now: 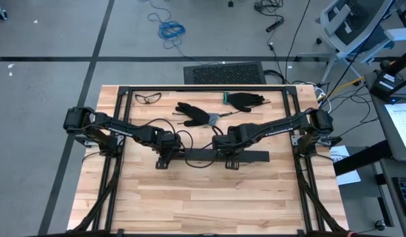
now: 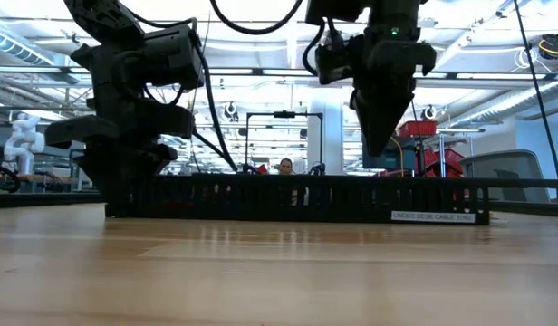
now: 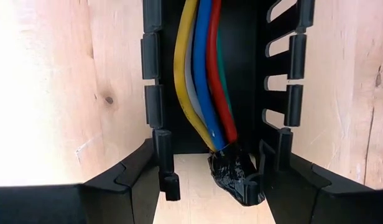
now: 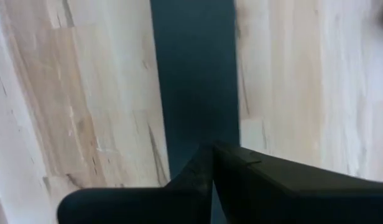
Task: Ziptie cables
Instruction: Insert the black cover of the black cable duct
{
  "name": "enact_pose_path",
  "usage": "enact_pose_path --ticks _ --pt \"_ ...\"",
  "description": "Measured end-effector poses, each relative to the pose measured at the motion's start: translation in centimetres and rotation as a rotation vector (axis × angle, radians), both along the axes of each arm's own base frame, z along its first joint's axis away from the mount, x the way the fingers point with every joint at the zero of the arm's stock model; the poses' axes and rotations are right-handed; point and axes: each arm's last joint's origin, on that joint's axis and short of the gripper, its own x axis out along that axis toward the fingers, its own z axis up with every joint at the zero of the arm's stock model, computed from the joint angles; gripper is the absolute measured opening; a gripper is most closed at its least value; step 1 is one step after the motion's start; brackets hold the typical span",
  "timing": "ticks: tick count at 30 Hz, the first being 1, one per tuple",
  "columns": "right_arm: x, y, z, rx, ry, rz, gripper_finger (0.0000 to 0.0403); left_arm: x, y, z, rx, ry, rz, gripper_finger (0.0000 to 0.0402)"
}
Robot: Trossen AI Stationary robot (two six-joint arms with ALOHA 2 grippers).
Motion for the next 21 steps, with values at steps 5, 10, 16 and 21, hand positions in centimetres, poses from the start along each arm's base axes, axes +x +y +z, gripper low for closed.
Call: enact_pose_path --ticks 5,10,16,21 --pt "0.1 0.0 -1.7 -0.007 -0.047 -0.022 0.0000 0.0 0.0 0.0 0.000 -0.003 0.000 0.0231" --pt "-0.4 -0.1 -3.8 -0.006 -0.095 -0.083 0.0000 0.0 0.0 0.0 0.000 -0.003 0.000 0.0231" --pt "-0.1 -0.1 -5.1 0.023 -0.210 -0.151 0.0000 0.0 0.0 0.0 0.000 -0.003 0.000 0.0231" --pt "0.6 -0.4 -5.1 0.028 -0.283 -0.173 0.0000 0.0 0.0 0.0 0.000 -0.003 0.000 0.0231"
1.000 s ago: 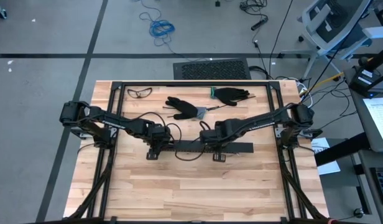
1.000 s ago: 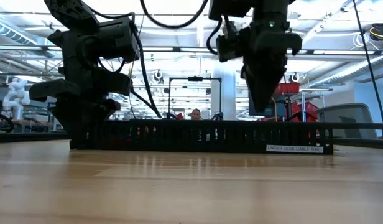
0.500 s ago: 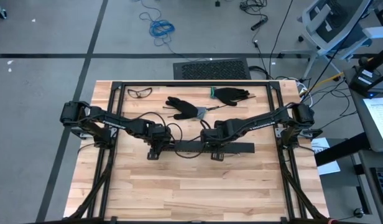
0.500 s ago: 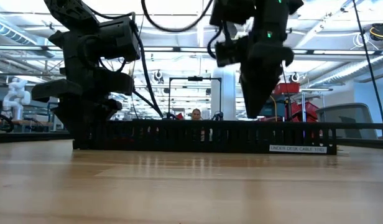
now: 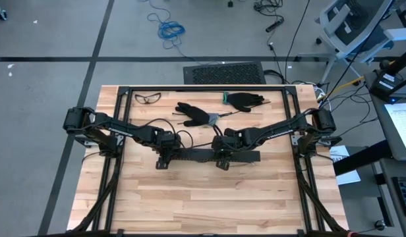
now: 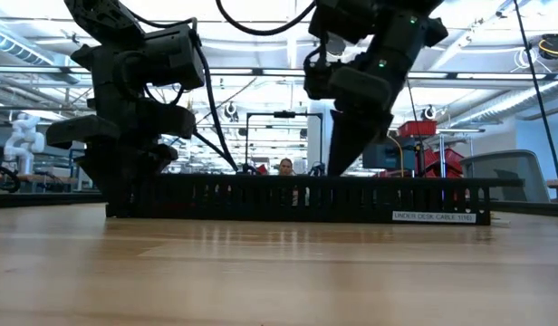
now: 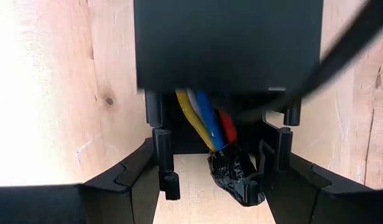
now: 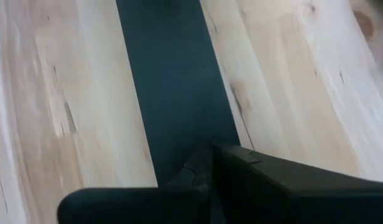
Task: Ziptie cables
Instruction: Insert the black cover of the black cable duct
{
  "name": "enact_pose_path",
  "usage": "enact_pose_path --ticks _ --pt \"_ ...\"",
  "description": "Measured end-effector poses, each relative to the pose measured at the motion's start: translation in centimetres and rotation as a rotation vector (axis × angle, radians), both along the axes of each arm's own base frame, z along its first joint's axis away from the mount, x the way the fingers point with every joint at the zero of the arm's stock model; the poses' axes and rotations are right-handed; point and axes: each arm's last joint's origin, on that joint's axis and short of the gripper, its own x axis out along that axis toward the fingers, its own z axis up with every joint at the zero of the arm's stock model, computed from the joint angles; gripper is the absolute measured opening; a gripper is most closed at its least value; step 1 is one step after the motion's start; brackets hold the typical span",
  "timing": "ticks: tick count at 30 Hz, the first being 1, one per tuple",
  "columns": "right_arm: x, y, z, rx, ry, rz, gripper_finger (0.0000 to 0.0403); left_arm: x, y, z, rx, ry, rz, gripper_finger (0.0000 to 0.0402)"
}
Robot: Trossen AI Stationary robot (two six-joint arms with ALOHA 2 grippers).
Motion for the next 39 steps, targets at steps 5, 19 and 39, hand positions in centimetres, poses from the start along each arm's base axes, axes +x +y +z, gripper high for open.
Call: enact_pose_path --ticks 5,19,39 --pt "0.8 -0.5 -0.3 0.013 -0.054 -0.014 0.0000 0.0 0.0 0.0 0.000 0.002 0.000 0.0231" --pt "2.0 -1.4 -0.4 0.083 -0.163 -0.055 0.0000 0.0 0.0 0.0 0.001 0.005 -0.004 0.0231" --pt "-5.6 -2.9 14.2 -0.058 0.011 -0.092 0.0000 0.1 0.0 0.0 0.000 -0.005 -0.001 0.0231"
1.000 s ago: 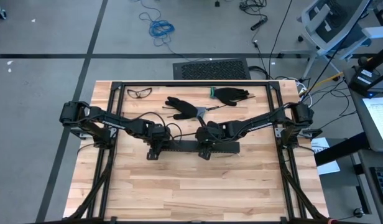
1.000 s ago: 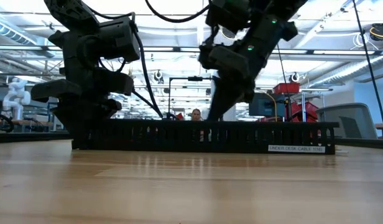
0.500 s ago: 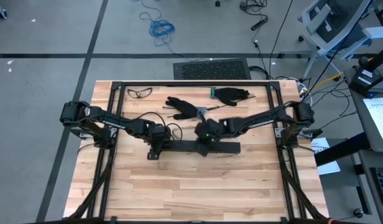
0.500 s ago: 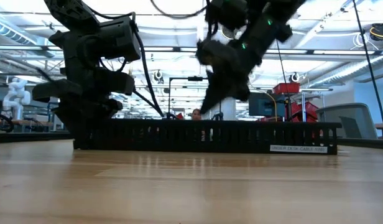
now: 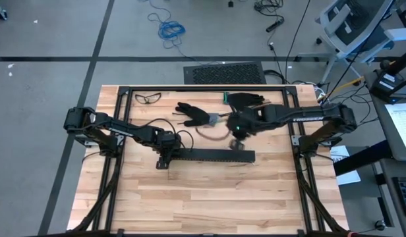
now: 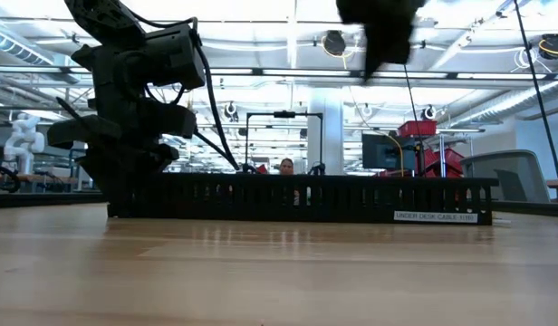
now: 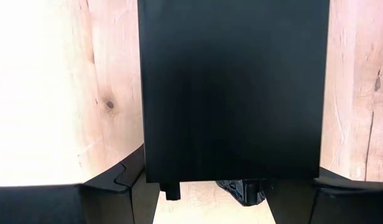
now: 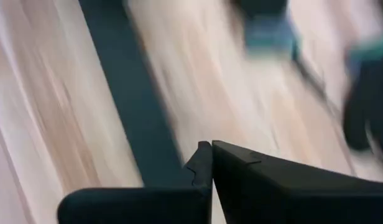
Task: Ziptie cables
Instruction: Insert the black cover of the black cable duct
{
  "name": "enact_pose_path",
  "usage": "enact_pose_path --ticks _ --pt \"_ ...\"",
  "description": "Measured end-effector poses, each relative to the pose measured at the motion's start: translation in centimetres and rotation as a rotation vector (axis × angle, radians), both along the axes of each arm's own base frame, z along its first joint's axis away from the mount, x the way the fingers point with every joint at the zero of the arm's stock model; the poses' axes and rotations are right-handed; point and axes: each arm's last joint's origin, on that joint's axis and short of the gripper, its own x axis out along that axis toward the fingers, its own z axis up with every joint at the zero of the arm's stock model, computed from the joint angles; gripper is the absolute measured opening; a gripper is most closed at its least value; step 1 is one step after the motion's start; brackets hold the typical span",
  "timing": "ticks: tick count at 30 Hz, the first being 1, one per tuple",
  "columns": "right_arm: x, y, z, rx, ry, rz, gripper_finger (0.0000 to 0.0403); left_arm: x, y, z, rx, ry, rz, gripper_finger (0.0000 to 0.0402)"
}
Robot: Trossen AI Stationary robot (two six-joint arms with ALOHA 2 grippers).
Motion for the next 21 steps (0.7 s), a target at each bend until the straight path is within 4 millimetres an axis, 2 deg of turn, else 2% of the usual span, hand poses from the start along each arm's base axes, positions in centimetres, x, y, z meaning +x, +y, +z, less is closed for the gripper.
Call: enact_pose_path --ticks 3,6,13,16,21 --pt "-1.6 0.8 -1.3 0.014 0.167 0.019 0.0000 0.0 0.0 0.0 0.000 0.000 0.000 0.0231" --pt "-2.2 1.5 -3.8 0.041 0.252 0.041 0.0000 0.0 0.0 0.0 -0.008 0.000 -0.002 0.0231" --pt "-3.3 2.3 -9.9 0.171 0.276 -0.014 0.0000 0.0 0.0 0.0 -0.011 0.001 -0.002 0.0231" --pt "-3.8 2.3 -11.5 0.207 0.274 -0.051 0.0000 0.0 0.0 0.0 -0.011 0.002 -0.002 0.0231" --pt "-3.8 2.5 -12.0 0.214 0.246 -0.053 0.0000 0.0 0.0 0.0 -0.013 0.005 -0.003 0.0231"
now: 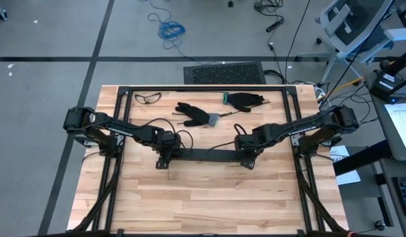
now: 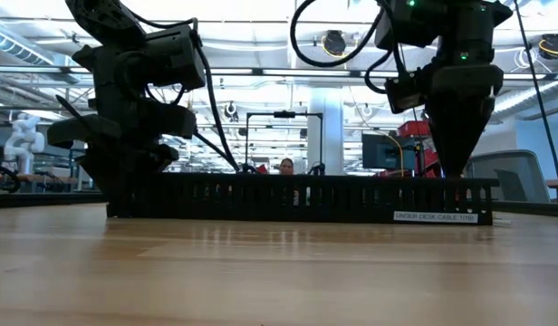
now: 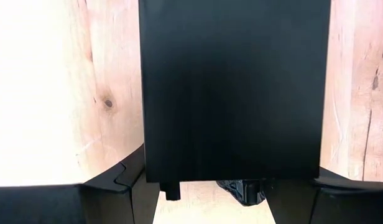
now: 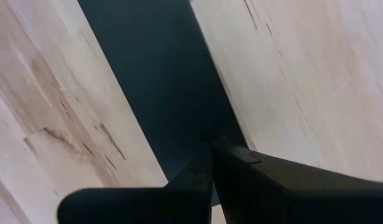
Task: Ziptie cables
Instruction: Insert the black cover of the black cable duct
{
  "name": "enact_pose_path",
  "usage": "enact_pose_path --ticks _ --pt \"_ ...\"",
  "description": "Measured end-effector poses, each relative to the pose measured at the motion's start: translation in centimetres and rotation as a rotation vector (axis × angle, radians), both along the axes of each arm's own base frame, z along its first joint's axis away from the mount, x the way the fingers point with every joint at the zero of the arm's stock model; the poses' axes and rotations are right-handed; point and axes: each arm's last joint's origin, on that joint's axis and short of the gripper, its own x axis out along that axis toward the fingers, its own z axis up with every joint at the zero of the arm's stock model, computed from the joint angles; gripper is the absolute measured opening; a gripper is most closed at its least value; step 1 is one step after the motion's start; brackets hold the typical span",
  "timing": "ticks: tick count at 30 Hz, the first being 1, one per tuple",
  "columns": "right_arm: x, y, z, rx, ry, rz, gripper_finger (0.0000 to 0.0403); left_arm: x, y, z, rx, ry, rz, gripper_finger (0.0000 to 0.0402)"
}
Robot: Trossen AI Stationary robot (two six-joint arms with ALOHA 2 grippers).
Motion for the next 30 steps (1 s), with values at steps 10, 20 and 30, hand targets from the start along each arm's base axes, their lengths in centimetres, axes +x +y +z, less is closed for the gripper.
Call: enact_pose_path --ticks 10,20,30 --pt "0.4 0.0 0.0 0.000 -0.039 0.006 0.0000 0.0 0.0 0.0 -0.001 0.001 -0.001 0.0231" --pt "1.4 0.0 -0.1 0.004 -0.119 -0.006 0.0000 0.0 0.0 0.0 -0.001 -0.004 -0.001 0.0231" --pt "1.9 0.0 1.9 -0.007 -0.153 0.024 0.0000 0.0 0.0 0.1 0.001 -0.002 0.000 0.0231"
